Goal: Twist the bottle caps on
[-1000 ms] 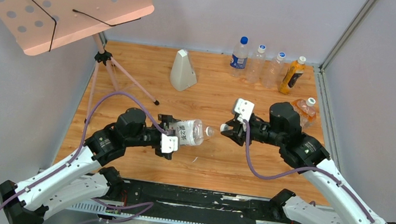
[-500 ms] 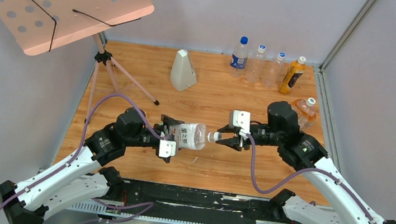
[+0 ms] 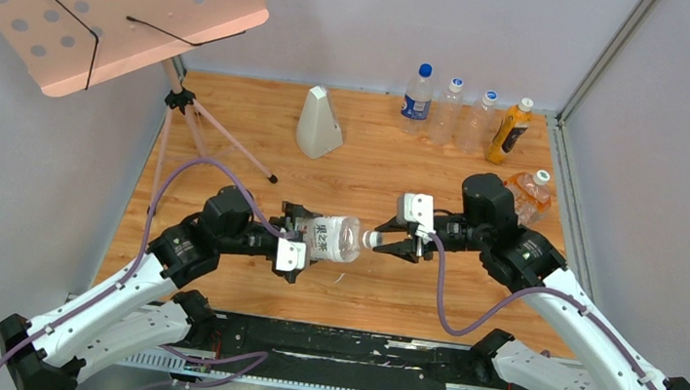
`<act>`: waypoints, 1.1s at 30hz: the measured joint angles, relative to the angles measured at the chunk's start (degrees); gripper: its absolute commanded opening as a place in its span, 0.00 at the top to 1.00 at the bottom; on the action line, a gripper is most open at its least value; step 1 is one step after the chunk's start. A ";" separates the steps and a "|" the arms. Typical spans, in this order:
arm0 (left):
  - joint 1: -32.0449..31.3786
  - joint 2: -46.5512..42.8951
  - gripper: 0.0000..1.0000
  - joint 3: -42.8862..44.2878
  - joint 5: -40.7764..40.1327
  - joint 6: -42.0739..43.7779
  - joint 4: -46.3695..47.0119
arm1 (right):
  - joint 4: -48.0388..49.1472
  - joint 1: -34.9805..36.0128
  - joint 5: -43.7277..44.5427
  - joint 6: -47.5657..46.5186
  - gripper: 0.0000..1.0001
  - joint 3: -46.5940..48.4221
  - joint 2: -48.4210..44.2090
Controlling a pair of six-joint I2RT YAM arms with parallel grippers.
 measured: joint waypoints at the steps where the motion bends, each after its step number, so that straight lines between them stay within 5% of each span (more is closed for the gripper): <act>1: 0.00 0.26 0.80 0.13 0.28 -0.50 -0.11 | -0.02 -0.07 -0.44 -0.22 0.80 0.00 0.09; 26: 9.55 9.33 0.79 6.80 19.82 -6.03 -8.57 | -9.75 -1.05 -5.81 -9.51 0.79 8.48 7.61; 33: 9.86 10.27 0.79 7.08 19.54 -6.45 -8.57 | -13.46 -1.57 -6.10 -11.69 0.78 11.19 10.69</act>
